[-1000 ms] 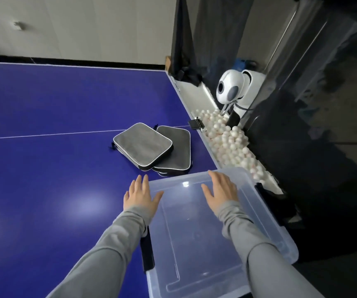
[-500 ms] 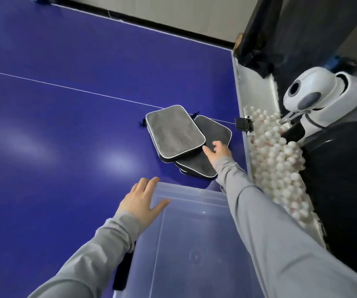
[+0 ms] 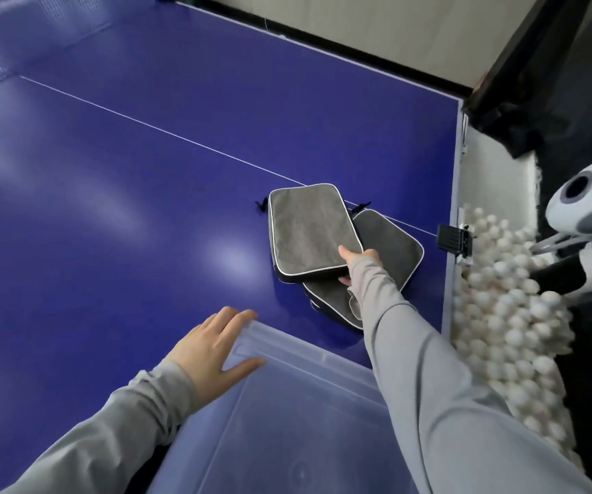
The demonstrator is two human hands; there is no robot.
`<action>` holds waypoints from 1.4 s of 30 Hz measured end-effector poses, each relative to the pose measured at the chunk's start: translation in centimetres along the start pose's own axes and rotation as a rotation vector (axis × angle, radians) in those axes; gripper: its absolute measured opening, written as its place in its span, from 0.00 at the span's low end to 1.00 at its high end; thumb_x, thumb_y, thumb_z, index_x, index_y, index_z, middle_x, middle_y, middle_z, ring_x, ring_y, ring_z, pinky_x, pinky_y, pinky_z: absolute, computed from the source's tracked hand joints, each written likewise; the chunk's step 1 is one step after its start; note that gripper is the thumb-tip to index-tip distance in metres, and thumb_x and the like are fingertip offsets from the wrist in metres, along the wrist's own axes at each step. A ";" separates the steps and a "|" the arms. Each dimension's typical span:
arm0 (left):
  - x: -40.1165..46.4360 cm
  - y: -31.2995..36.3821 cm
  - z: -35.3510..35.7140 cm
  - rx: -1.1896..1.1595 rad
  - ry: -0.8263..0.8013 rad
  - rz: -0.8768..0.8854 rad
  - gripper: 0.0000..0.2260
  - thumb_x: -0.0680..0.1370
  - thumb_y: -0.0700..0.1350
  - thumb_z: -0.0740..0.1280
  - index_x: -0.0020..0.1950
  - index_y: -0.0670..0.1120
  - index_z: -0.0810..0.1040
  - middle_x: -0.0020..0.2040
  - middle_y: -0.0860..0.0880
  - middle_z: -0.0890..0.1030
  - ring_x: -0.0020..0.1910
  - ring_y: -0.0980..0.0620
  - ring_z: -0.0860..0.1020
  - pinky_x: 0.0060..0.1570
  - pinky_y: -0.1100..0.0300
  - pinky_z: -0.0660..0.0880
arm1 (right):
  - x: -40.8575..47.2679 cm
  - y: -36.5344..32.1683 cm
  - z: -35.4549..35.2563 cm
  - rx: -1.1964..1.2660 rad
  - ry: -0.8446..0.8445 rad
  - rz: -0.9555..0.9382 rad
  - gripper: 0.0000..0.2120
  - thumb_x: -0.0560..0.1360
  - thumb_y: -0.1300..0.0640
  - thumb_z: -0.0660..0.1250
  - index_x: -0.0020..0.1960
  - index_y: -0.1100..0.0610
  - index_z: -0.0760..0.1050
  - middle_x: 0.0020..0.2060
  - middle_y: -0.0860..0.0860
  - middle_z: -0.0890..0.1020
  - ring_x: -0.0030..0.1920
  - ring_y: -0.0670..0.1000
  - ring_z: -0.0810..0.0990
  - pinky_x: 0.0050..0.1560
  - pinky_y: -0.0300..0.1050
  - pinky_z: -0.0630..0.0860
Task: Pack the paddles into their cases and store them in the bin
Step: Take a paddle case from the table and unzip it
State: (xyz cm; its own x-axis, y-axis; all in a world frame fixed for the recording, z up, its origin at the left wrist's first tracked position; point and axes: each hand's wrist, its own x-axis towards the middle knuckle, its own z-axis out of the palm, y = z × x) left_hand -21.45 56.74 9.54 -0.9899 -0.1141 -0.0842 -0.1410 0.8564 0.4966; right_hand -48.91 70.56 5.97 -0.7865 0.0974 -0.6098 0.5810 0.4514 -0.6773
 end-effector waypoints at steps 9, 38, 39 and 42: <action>-0.1 0.4 -0.4 -0.030 -0.020 -0.023 0.37 0.67 0.72 0.47 0.69 0.53 0.64 0.59 0.56 0.69 0.57 0.55 0.72 0.55 0.62 0.70 | -4.6 0.2 -2.6 0.491 -0.099 -0.129 0.26 0.72 0.63 0.69 0.64 0.60 0.59 0.61 0.61 0.69 0.52 0.59 0.76 0.33 0.54 0.79; -12.8 -15.1 -17.6 -1.408 0.774 -0.502 0.16 0.75 0.38 0.68 0.61 0.38 0.69 0.39 0.49 0.80 0.28 0.60 0.80 0.29 0.67 0.77 | -33.7 5.6 13.9 0.190 -0.519 -0.541 0.18 0.70 0.65 0.70 0.50 0.48 0.66 0.47 0.54 0.79 0.40 0.51 0.81 0.29 0.47 0.80; -14.2 -16.8 -18.1 -1.390 0.792 -0.505 0.17 0.75 0.38 0.68 0.62 0.38 0.69 0.37 0.50 0.81 0.27 0.61 0.79 0.28 0.68 0.76 | -34.6 6.0 15.8 0.161 -0.523 -0.532 0.18 0.70 0.64 0.70 0.50 0.48 0.66 0.49 0.55 0.78 0.40 0.49 0.81 0.28 0.46 0.80; -17.8 -21.3 -19.7 -1.351 0.808 -0.491 0.18 0.75 0.37 0.68 0.62 0.41 0.67 0.40 0.49 0.81 0.29 0.59 0.80 0.30 0.65 0.77 | -37.2 7.2 21.2 0.072 -0.453 -0.563 0.19 0.71 0.64 0.70 0.56 0.54 0.66 0.51 0.56 0.76 0.43 0.50 0.79 0.34 0.41 0.79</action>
State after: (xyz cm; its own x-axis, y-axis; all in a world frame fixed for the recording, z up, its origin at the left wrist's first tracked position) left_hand -1.08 30.56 17.48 -0.5398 -0.8120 -0.2220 0.0942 -0.3203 0.9426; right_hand -11.02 51.38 15.10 -0.8159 -0.5162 -0.2605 0.1381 0.2635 -0.9547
